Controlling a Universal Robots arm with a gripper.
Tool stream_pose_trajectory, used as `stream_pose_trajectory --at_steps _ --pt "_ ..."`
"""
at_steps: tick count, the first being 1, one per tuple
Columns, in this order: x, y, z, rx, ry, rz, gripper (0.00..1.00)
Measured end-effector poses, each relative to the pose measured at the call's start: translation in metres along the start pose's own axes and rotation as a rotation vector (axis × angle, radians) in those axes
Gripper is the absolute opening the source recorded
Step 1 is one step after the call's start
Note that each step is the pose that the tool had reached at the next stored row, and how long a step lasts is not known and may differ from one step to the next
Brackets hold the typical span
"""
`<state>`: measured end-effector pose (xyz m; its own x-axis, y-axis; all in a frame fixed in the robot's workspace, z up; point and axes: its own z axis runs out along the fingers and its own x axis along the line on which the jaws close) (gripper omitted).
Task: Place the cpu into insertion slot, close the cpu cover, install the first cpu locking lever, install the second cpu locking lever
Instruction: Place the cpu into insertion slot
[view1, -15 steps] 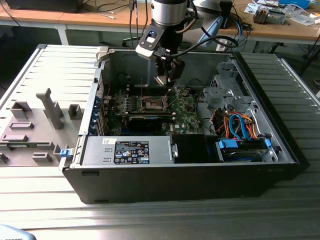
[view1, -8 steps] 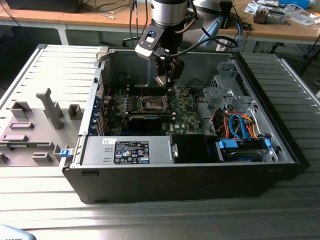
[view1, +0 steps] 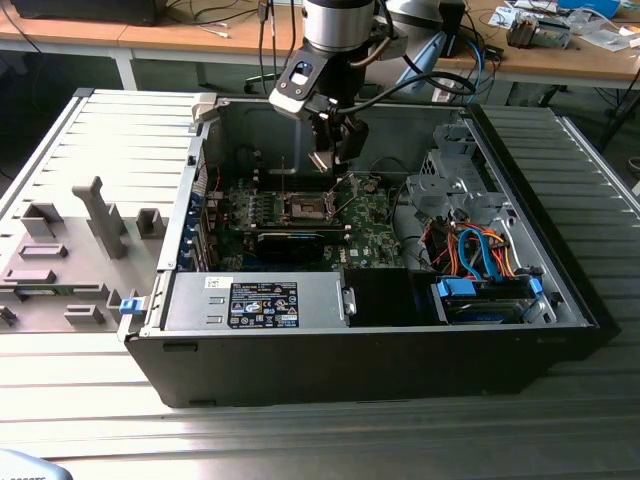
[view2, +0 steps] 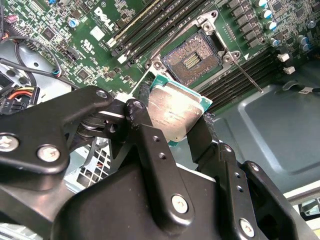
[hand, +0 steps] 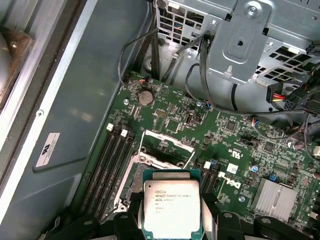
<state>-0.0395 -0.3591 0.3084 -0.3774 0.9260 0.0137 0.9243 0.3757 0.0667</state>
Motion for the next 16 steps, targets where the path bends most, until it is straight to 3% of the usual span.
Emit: stream_pose_trajectory --at_steps 16 --pt "0.0000 0.0000 0.0002 -0.0004 -0.0020 0.030 0.55"
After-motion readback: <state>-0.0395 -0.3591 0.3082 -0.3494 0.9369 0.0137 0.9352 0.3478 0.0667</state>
